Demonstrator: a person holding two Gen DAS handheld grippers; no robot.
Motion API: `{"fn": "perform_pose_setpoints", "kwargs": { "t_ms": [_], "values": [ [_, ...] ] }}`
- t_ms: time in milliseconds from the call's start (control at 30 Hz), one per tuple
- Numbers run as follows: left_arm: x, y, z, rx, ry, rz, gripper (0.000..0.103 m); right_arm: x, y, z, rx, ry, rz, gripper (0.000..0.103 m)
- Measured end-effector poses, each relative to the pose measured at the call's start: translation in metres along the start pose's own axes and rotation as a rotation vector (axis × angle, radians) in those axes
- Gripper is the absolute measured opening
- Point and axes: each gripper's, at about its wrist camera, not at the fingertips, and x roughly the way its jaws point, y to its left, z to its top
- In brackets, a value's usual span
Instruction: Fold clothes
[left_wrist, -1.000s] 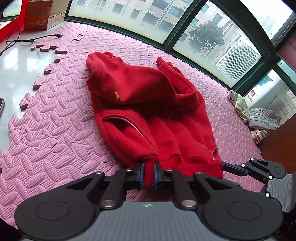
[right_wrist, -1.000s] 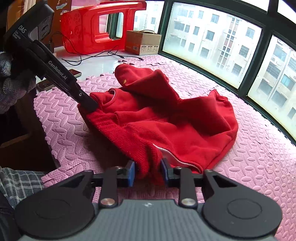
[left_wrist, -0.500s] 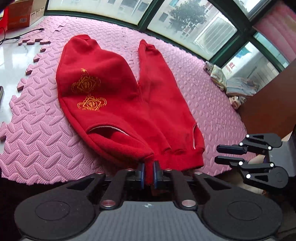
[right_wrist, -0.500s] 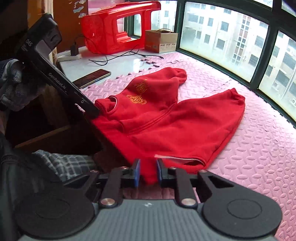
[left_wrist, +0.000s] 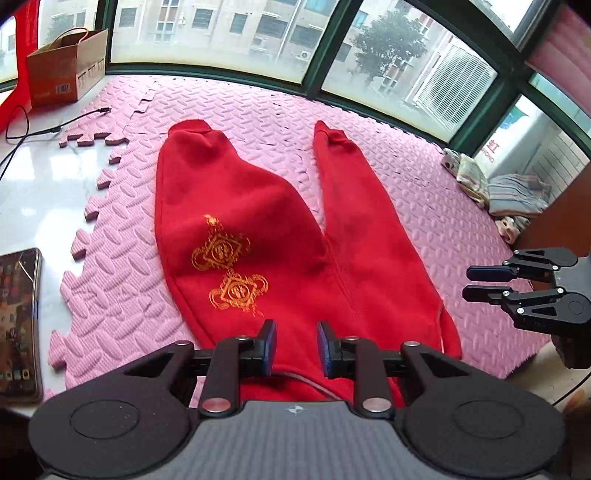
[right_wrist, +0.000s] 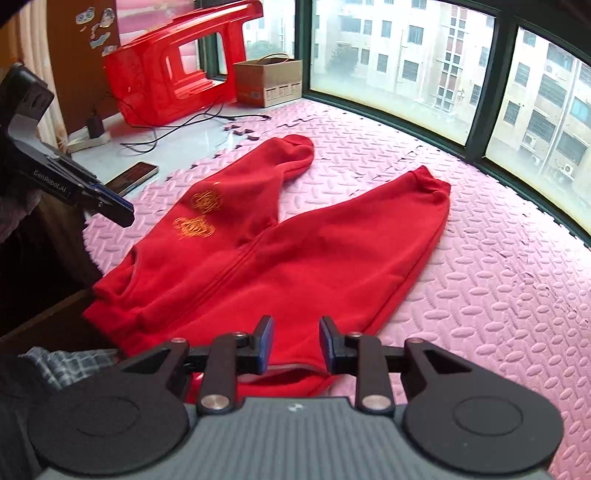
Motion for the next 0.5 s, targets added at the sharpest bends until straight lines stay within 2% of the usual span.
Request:
{"fn": "perform_pose_setpoints", "kwargs": {
  "t_ms": [33, 200, 267, 500],
  "values": [
    [0.008, 0.002, 0.009, -0.004, -0.007, 0.008, 0.024, 0.007, -0.008, 0.007, 0.010, -0.003, -0.011, 0.036],
    [0.052, 0.011, 0.046, 0.005, -0.023, 0.051, 0.024, 0.051, -0.050, 0.041, 0.086, 0.004, -0.052, 0.036],
    [0.075, 0.017, 0.059, 0.000, -0.003, 0.082, 0.024, 0.071, -0.069, 0.052, 0.120, 0.013, -0.070, 0.036],
    [0.127, 0.033, 0.085, -0.018, 0.040, 0.089, 0.026, 0.129, -0.125, 0.079, 0.213, 0.039, -0.136, 0.036]
  ]
}}
